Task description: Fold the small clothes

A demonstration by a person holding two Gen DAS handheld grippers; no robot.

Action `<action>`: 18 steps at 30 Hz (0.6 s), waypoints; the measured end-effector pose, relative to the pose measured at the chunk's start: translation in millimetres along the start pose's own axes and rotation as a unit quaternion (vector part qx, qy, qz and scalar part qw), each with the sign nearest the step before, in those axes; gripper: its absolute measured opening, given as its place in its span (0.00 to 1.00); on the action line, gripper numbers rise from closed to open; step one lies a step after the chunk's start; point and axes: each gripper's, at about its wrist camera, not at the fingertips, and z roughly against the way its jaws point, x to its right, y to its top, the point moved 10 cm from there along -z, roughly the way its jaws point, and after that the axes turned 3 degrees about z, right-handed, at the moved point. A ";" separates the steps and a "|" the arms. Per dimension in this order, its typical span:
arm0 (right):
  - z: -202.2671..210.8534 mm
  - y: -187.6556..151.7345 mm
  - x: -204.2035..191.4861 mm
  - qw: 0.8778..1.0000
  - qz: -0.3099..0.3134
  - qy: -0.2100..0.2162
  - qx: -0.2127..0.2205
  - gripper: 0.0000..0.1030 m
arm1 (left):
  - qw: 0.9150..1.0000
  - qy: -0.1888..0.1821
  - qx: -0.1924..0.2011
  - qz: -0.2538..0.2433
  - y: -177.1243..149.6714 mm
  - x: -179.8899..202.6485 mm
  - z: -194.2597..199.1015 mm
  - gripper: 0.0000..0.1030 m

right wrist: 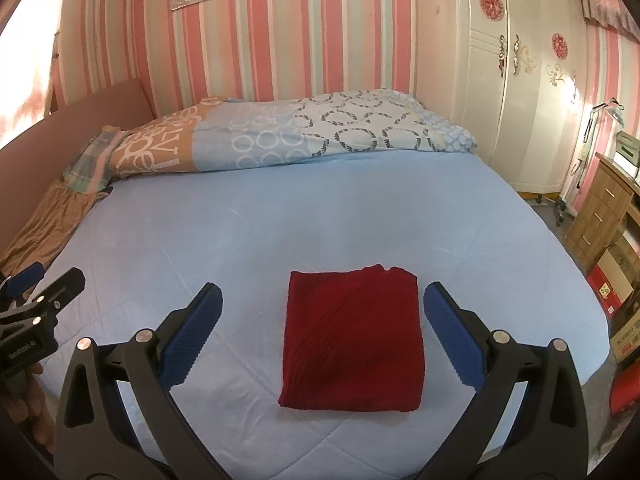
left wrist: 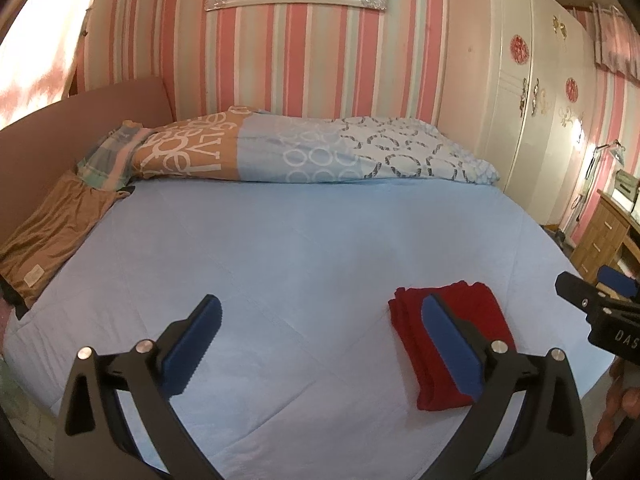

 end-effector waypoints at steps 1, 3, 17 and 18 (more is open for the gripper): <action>-1.1 -0.5 -1.2 1.000 0.001 0.002 -0.001 0.97 | 1.000 0.003 -0.002 -0.002 -0.9 -0.6 -0.4 0.98; -2.9 -1.8 -2.5 1.000 0.003 0.003 -0.002 0.97 | 1.000 0.010 -0.008 -0.003 -2.7 -2.2 -1.8 0.98; -8.0 -9.0 -7.9 1.000 0.005 0.004 -0.008 0.97 | 0.998 0.055 -0.009 0.013 -5.5 -25.7 0.9 0.98; -8.0 -9.3 -8.5 1.000 0.005 0.005 -0.008 0.97 | 0.998 0.056 -0.009 0.014 -5.0 -26.7 1.1 0.98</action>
